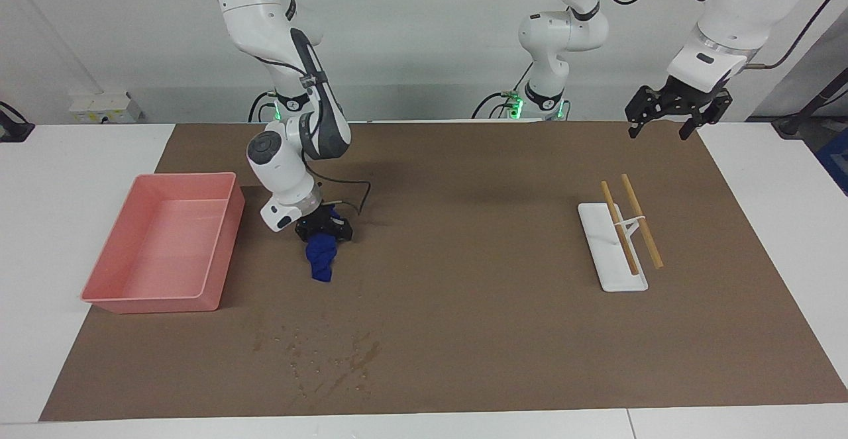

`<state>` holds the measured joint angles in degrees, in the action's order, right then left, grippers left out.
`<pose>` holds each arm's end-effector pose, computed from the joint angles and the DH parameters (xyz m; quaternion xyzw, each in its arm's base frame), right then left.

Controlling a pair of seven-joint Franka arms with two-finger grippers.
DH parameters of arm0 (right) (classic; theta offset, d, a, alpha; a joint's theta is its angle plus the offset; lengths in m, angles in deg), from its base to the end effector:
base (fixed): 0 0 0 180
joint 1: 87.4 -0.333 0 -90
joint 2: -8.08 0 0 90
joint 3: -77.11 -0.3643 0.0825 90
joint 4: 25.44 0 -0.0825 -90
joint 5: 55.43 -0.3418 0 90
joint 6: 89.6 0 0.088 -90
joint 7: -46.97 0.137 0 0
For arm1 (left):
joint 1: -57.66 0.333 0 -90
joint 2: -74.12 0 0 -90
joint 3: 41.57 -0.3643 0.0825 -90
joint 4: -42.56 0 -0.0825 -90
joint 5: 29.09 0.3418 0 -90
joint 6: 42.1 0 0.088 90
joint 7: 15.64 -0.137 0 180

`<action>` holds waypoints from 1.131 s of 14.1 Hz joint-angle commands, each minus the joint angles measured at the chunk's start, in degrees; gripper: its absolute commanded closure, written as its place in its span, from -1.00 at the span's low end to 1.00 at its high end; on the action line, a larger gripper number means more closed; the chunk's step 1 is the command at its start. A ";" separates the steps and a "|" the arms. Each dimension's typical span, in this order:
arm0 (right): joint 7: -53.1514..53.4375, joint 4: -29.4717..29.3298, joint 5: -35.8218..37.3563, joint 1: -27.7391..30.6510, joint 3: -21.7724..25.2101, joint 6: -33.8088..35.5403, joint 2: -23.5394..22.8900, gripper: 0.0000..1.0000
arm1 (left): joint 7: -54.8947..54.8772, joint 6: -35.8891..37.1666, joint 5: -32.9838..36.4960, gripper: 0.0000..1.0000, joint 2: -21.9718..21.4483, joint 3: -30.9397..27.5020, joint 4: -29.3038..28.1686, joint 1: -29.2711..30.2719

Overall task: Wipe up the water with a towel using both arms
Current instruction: 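Carry the towel with the right gripper over the pink bin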

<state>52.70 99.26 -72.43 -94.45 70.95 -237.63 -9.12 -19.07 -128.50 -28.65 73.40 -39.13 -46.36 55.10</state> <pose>0.5501 0.1264 0.3126 -0.9918 0.0596 -0.0348 0.1077 0.4988 -0.0427 0.6518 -0.9972 0.0733 0.0157 0.0043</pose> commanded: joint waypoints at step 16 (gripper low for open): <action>-2.83 -40.74 20.85 3.96 0.27 26.53 -13.40 1.00 | -2.18 -2.98 -1.85 -1.00 -2.62 0.10 -5.12 2.21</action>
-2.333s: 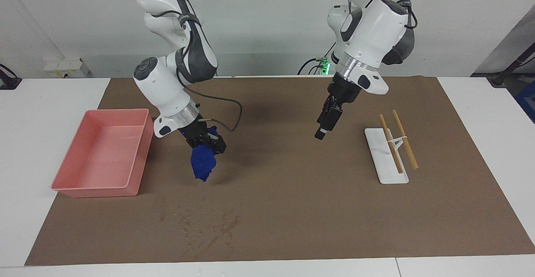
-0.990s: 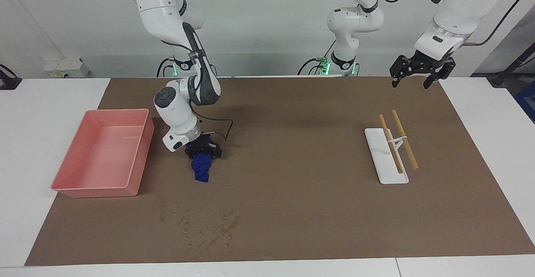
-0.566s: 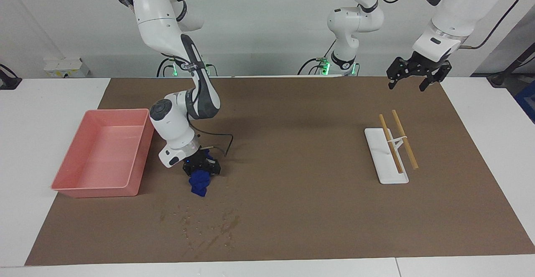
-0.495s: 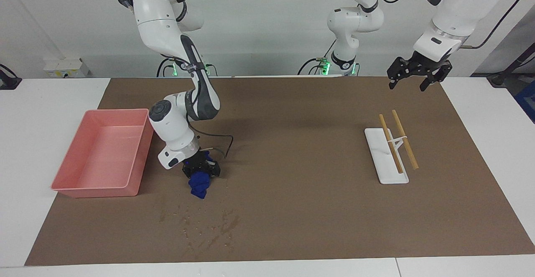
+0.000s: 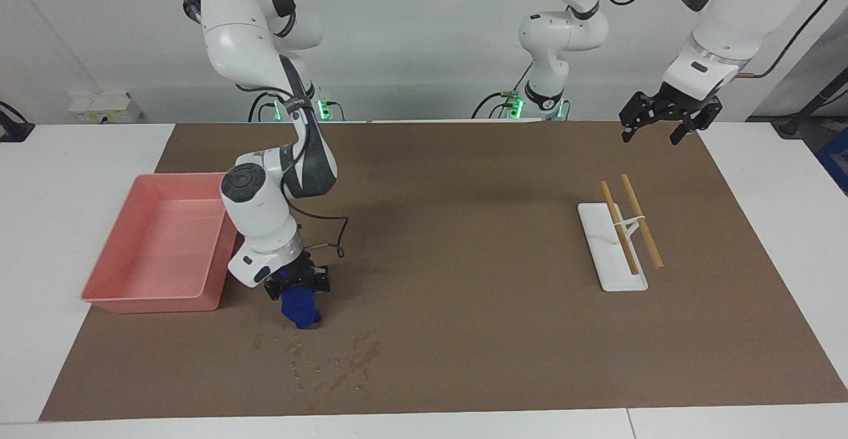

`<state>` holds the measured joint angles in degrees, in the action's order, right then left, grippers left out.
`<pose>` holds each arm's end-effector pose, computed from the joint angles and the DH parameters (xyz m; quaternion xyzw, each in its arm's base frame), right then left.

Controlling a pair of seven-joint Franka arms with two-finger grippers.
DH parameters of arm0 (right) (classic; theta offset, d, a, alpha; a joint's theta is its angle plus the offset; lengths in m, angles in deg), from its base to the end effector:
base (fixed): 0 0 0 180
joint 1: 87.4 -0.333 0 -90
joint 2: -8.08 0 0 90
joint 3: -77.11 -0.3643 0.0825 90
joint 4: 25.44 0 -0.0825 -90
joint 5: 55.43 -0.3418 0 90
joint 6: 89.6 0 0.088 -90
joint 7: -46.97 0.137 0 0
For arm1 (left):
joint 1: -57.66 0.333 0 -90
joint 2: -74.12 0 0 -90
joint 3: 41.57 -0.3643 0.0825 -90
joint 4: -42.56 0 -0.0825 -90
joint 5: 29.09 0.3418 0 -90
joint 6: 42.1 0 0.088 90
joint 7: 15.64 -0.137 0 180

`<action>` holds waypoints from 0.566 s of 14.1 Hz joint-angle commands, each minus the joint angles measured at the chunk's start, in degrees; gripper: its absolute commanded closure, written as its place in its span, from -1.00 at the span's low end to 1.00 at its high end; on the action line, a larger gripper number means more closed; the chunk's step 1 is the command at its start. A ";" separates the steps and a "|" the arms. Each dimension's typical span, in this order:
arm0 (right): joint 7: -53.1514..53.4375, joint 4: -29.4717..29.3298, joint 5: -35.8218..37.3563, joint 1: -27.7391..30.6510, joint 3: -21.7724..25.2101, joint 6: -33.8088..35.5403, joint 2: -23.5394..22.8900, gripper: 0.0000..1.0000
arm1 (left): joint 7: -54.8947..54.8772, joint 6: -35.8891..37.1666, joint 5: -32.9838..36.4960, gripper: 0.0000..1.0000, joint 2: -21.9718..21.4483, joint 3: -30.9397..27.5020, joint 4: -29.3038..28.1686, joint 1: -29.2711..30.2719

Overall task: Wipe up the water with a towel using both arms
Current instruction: 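Carry the towel with the right gripper over the pink bin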

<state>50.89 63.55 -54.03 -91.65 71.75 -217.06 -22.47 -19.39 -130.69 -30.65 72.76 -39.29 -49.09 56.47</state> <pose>0.6924 0.1041 0.3857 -0.9963 -0.0481 -0.0682 0.0212 0.4988 -0.0343 0.6404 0.9978 -0.0631 -0.0148 0.0132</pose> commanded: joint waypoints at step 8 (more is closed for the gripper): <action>-17.33 -5.14 4.04 7.05 -0.36 26.11 13.66 1.00 | -2.32 6.06 2.18 -1.00 -0.83 0.53 4.20 0.67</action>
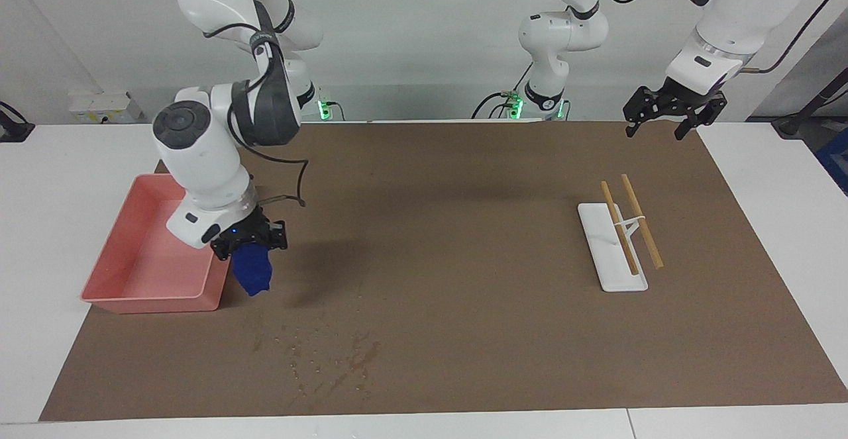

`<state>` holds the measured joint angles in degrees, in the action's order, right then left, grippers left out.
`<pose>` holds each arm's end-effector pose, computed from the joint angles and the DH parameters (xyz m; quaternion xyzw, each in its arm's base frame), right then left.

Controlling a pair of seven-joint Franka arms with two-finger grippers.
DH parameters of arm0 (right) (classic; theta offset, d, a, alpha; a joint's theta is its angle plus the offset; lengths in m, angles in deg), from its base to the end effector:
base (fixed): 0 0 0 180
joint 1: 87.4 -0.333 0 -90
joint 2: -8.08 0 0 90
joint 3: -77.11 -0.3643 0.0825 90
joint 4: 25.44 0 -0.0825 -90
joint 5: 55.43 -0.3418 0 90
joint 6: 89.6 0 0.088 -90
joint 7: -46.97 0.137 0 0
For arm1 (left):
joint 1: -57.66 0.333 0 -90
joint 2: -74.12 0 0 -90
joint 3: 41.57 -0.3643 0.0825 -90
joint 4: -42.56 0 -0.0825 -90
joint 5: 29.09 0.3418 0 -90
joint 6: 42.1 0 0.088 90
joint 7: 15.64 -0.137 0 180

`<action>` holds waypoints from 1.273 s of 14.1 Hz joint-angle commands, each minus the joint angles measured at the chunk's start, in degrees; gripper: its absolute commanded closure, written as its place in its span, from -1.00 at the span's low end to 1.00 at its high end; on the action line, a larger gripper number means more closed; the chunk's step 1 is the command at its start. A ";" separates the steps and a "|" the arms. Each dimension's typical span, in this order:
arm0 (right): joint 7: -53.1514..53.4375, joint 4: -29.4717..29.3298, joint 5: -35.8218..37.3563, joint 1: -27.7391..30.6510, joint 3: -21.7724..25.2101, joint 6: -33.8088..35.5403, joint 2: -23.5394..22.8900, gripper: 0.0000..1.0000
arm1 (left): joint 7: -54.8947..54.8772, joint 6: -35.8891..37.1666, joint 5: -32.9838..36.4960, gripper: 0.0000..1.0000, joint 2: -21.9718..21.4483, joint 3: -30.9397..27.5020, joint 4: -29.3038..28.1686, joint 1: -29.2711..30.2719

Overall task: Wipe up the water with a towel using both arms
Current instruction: 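Lower the towel into the pink bin and open the right gripper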

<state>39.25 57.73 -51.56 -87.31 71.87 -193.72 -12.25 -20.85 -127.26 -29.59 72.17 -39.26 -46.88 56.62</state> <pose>0.6437 0.0411 0.5111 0.9930 0.1171 0.0058 0.0171 0.4893 -0.0303 0.6568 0.9970 -0.0749 -0.0203 0.0040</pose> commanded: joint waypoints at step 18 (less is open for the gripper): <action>-17.09 14.40 -0.96 10.38 -2.32 1.36 18.12 -1.00 | -0.42 2.02 1.12 -1.00 -1.65 0.59 -1.17 0.60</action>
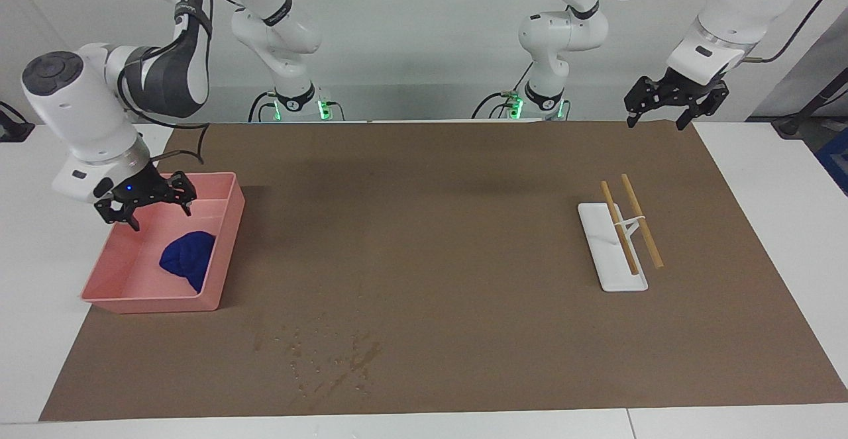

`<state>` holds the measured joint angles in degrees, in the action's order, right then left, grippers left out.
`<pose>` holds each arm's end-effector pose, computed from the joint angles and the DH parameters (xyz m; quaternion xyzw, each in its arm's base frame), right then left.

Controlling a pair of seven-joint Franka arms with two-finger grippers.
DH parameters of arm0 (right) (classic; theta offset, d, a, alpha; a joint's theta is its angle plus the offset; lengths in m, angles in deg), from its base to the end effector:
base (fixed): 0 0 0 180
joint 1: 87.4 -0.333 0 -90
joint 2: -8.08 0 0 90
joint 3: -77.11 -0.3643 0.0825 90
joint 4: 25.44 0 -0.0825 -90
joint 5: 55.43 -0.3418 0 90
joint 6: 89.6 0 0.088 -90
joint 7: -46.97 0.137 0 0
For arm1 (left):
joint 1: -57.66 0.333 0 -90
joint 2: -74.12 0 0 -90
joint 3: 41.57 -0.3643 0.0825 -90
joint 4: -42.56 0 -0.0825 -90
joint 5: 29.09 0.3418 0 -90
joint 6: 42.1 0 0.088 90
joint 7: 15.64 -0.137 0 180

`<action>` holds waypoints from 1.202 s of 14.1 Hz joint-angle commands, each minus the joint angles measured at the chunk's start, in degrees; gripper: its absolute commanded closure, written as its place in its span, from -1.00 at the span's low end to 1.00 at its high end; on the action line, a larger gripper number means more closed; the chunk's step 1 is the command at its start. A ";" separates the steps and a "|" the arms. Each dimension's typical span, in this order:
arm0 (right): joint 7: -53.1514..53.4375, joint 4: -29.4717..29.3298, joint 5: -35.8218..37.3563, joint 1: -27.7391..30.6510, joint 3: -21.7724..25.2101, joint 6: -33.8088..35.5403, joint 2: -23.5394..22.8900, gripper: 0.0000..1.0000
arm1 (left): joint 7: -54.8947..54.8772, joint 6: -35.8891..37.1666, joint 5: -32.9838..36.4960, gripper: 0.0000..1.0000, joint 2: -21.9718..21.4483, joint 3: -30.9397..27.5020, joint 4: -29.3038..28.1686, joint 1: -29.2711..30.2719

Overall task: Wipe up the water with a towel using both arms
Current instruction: 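Lower the towel into the pink bin and open the right gripper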

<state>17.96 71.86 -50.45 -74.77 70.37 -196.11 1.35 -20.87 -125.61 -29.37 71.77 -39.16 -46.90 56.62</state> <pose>0.5657 -0.0711 0.5499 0.9766 0.2109 0.0106 0.0401 0.4830 -0.0304 0.6577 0.9966 -0.0758 -0.0314 0.0021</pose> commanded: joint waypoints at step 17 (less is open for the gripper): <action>21.01 -14.16 -4.81 -17.46 3.84 16.16 3.39 -1.00 | -0.40 0.37 0.89 -1.00 -1.25 0.49 -1.15 0.60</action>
<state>38.48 59.69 -54.51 -91.92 73.11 -180.74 6.68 -20.87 -125.61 -29.37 71.77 -39.16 -46.90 56.62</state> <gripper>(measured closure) 0.000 0.000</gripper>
